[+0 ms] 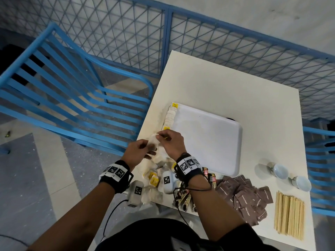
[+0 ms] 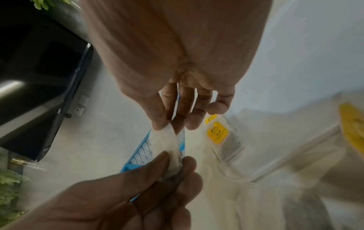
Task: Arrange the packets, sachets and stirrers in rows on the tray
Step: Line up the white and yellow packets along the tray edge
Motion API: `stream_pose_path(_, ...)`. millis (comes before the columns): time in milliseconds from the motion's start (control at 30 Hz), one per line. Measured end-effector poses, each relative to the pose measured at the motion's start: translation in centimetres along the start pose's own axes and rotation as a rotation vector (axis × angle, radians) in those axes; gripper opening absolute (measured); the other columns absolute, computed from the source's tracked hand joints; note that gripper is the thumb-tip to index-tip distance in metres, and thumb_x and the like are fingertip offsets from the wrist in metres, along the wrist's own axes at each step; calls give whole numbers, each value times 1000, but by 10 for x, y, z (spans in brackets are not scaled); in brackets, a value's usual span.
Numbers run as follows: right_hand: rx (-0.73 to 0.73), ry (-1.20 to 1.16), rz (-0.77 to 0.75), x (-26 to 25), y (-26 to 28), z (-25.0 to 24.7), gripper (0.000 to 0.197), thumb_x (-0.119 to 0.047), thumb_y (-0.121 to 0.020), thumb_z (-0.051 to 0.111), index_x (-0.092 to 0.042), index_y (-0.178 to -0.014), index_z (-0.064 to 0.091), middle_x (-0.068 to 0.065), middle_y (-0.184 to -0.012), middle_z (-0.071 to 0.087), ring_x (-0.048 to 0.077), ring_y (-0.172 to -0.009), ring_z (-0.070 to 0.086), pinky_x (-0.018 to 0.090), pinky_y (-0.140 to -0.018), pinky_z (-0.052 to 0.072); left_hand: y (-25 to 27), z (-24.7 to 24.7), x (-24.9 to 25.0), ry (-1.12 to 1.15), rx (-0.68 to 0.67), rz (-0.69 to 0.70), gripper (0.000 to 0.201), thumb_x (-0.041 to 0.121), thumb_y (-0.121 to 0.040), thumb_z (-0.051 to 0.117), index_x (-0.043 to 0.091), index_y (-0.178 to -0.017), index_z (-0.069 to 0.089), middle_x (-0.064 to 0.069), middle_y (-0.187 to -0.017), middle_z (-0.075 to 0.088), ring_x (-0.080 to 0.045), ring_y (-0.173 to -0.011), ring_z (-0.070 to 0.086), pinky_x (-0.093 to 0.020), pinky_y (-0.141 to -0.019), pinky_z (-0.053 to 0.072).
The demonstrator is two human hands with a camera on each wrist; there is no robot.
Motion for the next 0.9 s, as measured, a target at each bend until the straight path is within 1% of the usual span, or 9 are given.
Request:
stream_pose_path(67,-26,10,26,2,2,2,20,-31,-88,74,-20,-105,73,-10,-90,69,-2,-79,60,8,-71,40,-1,-2,1,1,18,16,20,12,-99,64,-6,-105,67,-14,-91,75,-24,-80,72,-29,-65,57)
stream_pose_path(167,-88,45,69,6,5,8,32,-36,-87,74,-18,-113,69,-9,-92,66,2,-80,59,4,-67,39,0,-2,3,-8,12,32,22,14,-99,63,-6,-105,68,-14,-92,75,-23,-80,73,-28,-65,58)
stream_pose_path(333,-51,91,34,3,4,6,16,-29,-90,71,-14,-97,72,-2,-90,72,16,-85,66,25,-81,49,0,1,3,5,12,20,16,13,-98,66,-3,-101,68,-13,-91,75,-20,-76,73,-27,-63,57)
stream_pose_path(433,-40,101,11,0,4,4,14,-27,-90,71,-15,-95,71,-6,-84,68,14,-80,63,24,-80,49,-1,0,2,6,22,11,18,12,-97,66,-4,-102,69,-14,-92,75,-20,-76,73,-26,-62,58)
stream_pose_path(567,-95,118,21,1,3,6,21,-29,-87,74,-14,-101,71,-3,-90,70,12,-82,63,21,-80,48,-3,-3,0,-8,29,3,22,14,-97,66,-7,-105,68,-14,-91,75,-21,-75,73,-26,-63,58)
stream_pose_path(700,-59,119,28,10,0,0,12,-23,-85,75,-14,-93,72,1,-86,73,23,-81,69,39,-84,55,-4,-6,-2,-37,41,-18,19,18,-99,65,3,-111,68,-11,-96,77,-24,-81,73,-32,-67,57)
stream_pose_path(733,-22,117,43,14,-1,-5,12,-23,-85,75,-14,-94,72,2,-87,74,23,-82,69,39,-85,55,-5,-8,-4,-45,50,-29,18,17,-99,64,6,-112,67,-11,-97,77,-24,-81,73,-32,-67,56)
stream_pose_path(800,43,136,78,26,-2,-16,15,-22,-87,74,-12,-99,73,3,-90,73,22,-84,67,33,-86,52,-5,-12,-7,-58,60,-54,16,15,-101,61,7,-114,66,-11,-99,77,-23,-82,72,-32,-67,55)
stream_pose_path(900,47,189,119,41,-2,-21,18,-21,-87,73,-11,-103,73,2,-90,70,16,-82,61,26,-84,47,-4,-17,-10,-90,67,-71,14,12,-102,58,7,-112,66,-8,-98,76,-21,-81,71,-32,-67,54)
Point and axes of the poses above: each hand's wrist, its own y-axis away from the middle knuckle, its own z-axis out of the palm, x = y × z, the point moved 9 cm from there along -y, towards the middle knuckle
